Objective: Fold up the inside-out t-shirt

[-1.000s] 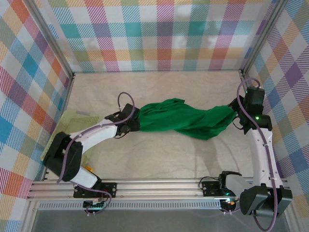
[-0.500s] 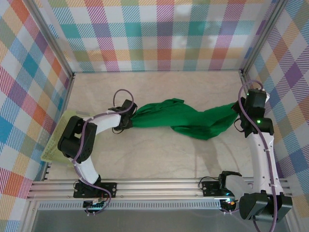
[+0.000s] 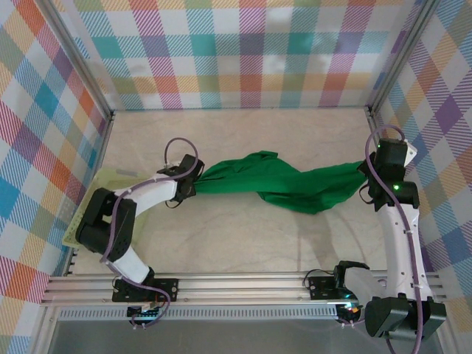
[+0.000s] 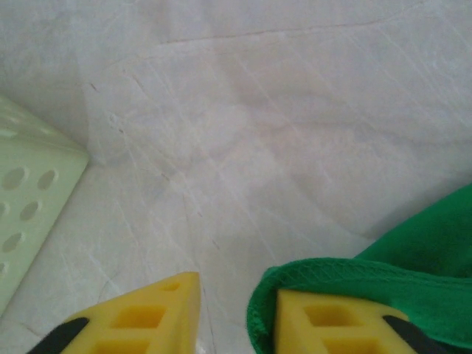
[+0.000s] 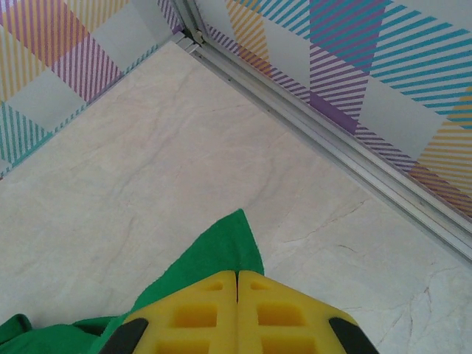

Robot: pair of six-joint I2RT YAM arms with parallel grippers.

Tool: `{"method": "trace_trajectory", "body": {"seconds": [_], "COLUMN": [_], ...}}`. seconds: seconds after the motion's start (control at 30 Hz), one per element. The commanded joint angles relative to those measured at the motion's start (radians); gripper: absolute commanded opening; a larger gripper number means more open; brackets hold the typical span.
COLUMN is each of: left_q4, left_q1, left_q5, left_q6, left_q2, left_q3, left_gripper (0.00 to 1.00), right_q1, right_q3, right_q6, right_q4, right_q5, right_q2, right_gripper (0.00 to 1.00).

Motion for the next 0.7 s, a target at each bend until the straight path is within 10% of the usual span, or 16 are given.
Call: {"method": "trace_trajectory", "body": {"seconds": [0.0, 0.4, 0.67], "left_q4": [0.112, 0.518, 0.327], "left_q1": [0.004, 0.054, 0.059], "left_q5": [0.082, 0.694, 0.475], "left_q6": [0.050, 0.123, 0.078], "left_q2": [-0.118, -0.557, -0.443], "left_q3": [-0.067, -0.275, -0.270], "left_gripper": [0.25, 0.18, 0.28], "right_q1": [-0.015, -0.095, -0.115], "right_q3": [0.029, 0.017, 0.009], "right_q6": [0.014, 0.035, 0.038], "right_q4": [0.003, 0.009, 0.005], "right_q5": [0.048, 0.040, 0.032], "right_q2": [-0.006, 0.014, 0.006], "right_gripper": [0.00, 0.00, 0.00]}}
